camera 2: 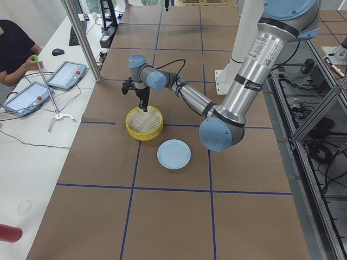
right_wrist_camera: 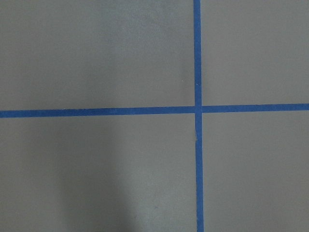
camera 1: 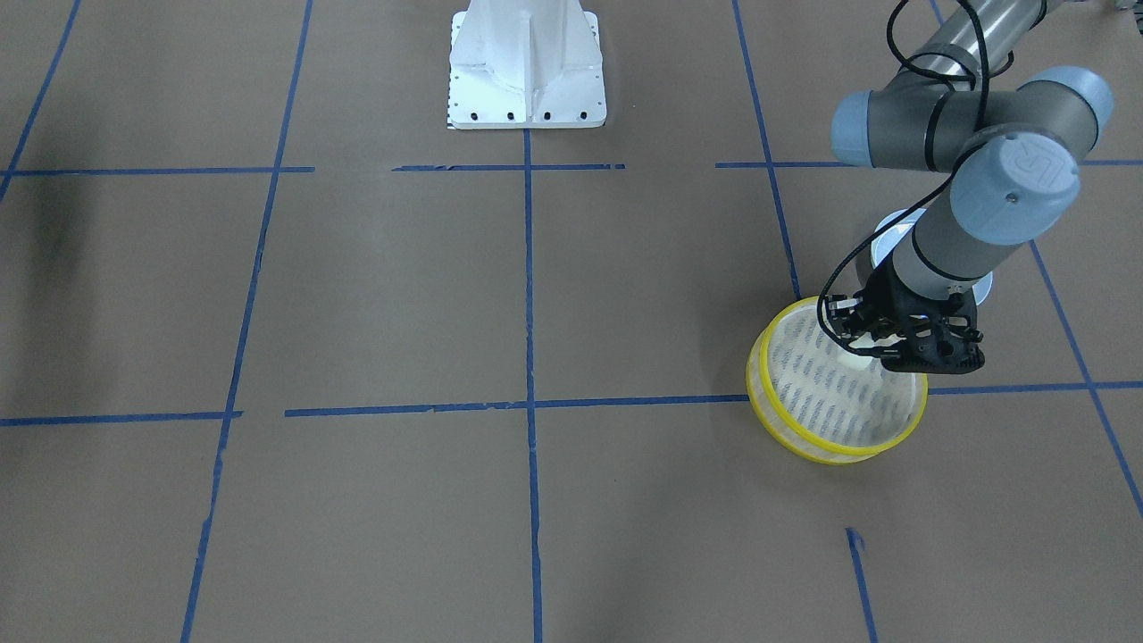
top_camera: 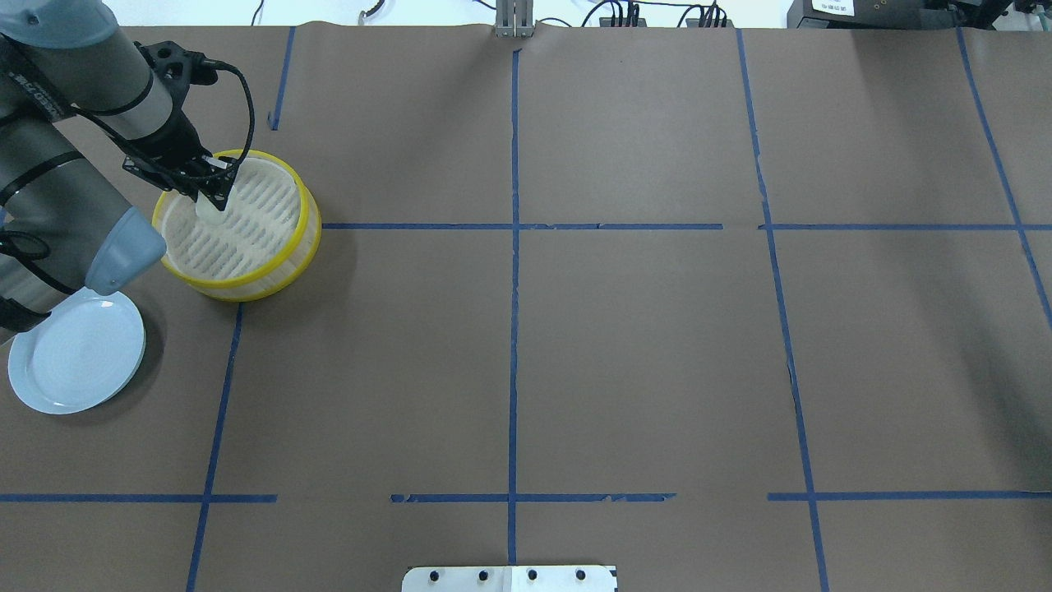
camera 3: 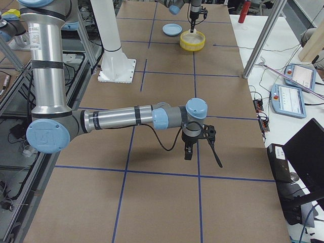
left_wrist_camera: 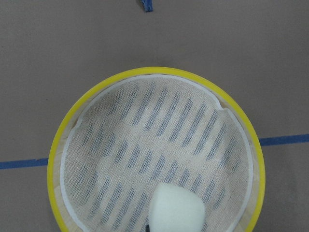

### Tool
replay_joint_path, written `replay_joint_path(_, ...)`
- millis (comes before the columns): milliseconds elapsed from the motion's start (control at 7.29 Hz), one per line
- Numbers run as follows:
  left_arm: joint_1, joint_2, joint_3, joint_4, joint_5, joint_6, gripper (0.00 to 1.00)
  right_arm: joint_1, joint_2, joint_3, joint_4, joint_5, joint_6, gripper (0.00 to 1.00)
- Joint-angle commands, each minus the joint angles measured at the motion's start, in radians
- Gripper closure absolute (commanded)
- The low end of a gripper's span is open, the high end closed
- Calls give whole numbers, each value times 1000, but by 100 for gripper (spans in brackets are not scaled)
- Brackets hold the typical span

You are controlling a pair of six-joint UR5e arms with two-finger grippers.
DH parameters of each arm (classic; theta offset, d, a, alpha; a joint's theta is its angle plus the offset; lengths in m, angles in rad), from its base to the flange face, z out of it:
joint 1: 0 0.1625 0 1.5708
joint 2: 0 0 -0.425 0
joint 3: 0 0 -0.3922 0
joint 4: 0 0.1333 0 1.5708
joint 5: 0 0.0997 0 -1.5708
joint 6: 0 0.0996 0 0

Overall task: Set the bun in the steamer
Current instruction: 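Lower the bun into the steamer basket and open the left gripper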

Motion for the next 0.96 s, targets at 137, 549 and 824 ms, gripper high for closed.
replay_joint_path(137, 37, 6, 104, -132, 5, -31, 71, 0, 0, 0, 0, 0, 0, 0)
replay_joint_path(549, 65, 12, 116, -160, 8, -61, 68, 0, 0, 0, 0, 0, 0, 0)
replay_joint_path(824, 64, 14, 118, -160, 9, -61, 32, -1, 0, 0, 0, 0, 0, 0)
